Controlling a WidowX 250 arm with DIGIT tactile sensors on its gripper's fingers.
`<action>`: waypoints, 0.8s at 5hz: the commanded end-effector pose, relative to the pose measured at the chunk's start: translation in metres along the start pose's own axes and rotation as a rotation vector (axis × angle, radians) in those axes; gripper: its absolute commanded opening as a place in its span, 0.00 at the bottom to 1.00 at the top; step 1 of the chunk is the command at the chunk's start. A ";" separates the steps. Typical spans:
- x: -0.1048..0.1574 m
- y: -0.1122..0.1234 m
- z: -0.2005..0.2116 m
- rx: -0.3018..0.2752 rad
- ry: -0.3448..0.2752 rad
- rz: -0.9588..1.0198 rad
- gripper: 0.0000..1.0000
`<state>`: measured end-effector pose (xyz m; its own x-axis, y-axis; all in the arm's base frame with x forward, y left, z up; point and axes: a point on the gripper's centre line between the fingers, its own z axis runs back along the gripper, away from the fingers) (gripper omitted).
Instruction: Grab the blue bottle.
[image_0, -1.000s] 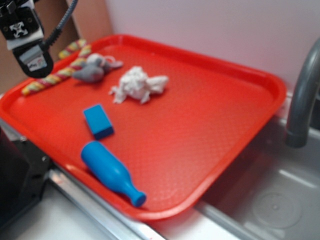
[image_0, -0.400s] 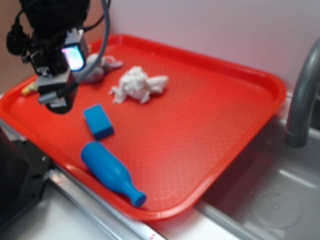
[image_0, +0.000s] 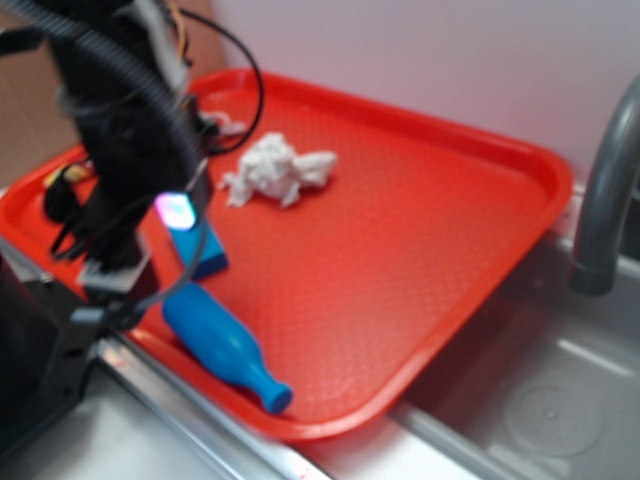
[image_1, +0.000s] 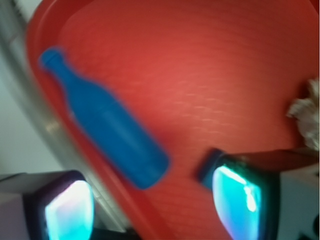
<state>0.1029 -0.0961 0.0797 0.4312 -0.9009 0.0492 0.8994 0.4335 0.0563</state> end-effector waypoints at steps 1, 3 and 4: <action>0.016 0.010 -0.034 -0.017 0.001 -0.080 1.00; 0.016 0.035 -0.023 -0.022 -0.014 0.014 1.00; 0.020 0.047 -0.026 -0.024 0.003 -0.010 1.00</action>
<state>0.1498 -0.0939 0.0510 0.4301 -0.9026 0.0194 0.9026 0.4304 0.0123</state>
